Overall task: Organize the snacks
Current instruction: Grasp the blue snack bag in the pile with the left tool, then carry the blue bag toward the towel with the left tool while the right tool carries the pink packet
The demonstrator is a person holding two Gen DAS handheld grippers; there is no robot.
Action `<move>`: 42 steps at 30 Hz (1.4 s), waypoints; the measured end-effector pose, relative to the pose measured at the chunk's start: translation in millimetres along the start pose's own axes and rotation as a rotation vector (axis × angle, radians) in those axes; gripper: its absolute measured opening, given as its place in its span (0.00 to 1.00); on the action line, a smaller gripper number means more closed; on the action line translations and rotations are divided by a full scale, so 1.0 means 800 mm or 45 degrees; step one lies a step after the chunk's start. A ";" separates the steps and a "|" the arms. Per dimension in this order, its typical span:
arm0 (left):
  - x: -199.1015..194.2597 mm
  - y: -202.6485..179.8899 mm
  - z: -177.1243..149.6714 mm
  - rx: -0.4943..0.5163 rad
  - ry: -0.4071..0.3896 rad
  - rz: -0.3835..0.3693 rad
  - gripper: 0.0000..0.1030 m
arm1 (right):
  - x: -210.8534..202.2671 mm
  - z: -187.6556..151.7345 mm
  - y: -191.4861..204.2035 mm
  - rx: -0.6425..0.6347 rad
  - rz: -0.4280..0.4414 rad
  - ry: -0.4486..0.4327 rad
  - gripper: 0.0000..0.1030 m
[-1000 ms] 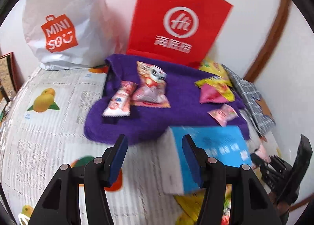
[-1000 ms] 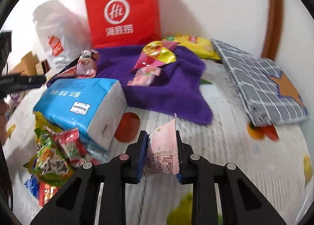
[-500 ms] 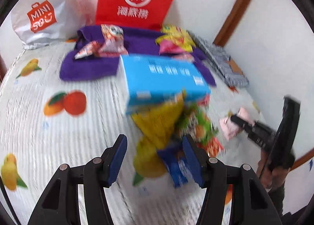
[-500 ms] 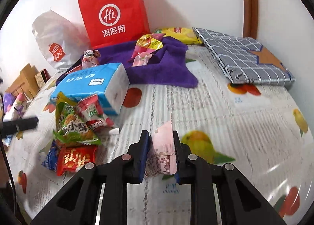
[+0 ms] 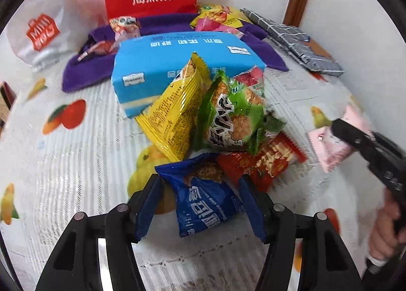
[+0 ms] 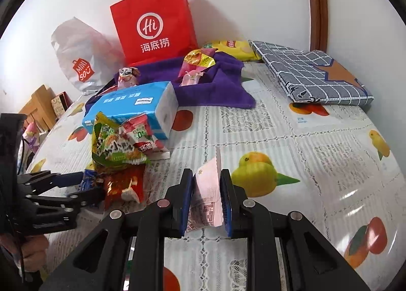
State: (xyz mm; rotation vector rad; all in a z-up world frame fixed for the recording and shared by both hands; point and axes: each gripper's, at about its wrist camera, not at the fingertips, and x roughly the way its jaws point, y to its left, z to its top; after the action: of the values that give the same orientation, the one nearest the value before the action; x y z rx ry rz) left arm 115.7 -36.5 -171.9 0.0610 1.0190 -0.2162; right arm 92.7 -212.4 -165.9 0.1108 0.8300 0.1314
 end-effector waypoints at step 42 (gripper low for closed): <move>0.001 0.101 -0.002 -0.078 -0.151 0.142 0.39 | 0.077 0.017 0.015 -0.105 0.047 0.121 0.29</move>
State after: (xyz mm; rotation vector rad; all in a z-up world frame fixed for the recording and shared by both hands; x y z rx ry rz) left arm 131.4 42.9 -177.4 0.0489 0.9005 -0.0855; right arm 142.6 -191.7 -199.9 0.0422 0.9160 0.2066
